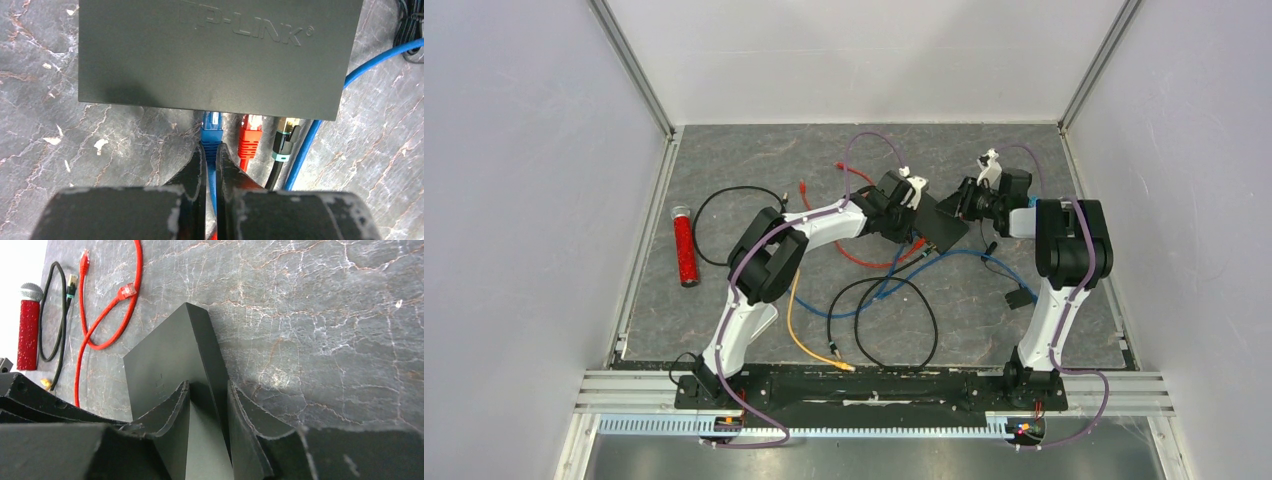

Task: Insert the plug into the switch port
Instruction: Insert the connector into the switch port.

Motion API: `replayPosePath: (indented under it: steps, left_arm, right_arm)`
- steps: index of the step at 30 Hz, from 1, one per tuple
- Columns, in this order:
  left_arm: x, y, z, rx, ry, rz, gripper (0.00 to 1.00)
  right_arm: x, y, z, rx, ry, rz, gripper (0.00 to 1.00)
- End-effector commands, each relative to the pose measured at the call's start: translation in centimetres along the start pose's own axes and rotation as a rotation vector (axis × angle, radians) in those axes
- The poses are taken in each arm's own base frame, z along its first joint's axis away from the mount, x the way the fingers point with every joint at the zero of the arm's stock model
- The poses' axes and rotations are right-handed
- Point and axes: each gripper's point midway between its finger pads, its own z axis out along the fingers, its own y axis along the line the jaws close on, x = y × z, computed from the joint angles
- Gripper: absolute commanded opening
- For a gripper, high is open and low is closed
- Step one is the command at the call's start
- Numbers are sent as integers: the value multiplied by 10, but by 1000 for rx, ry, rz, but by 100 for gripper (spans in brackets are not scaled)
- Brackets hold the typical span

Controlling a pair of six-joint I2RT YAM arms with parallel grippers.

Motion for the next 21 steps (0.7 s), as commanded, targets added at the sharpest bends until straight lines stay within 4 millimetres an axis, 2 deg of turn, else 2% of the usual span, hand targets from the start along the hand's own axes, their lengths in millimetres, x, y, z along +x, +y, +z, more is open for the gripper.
replayPosePath:
  steps: [1, 6, 10, 17, 21]
  left_arm:
    - [-27, 0, 40, 7, -139, -87, 2]
    - [-17, 1, 50, -65, -112, -35, 2]
    - [-24, -2, 49, -78, -125, -38, 2]
    - [-56, -6, 42, -70, -211, -77, 2]
    - [-83, -20, 37, 1, -301, -76, 2]
  right_arm:
    - [122, 44, -8, -75, 344, 302, 32]
    - [139, 51, -7, -82, 395, 292, 32]
    - [155, 56, -9, -82, 428, 279, 31]
    - [175, 68, -16, -104, 468, 279, 29]
    - [187, 75, -21, -133, 496, 288, 30]
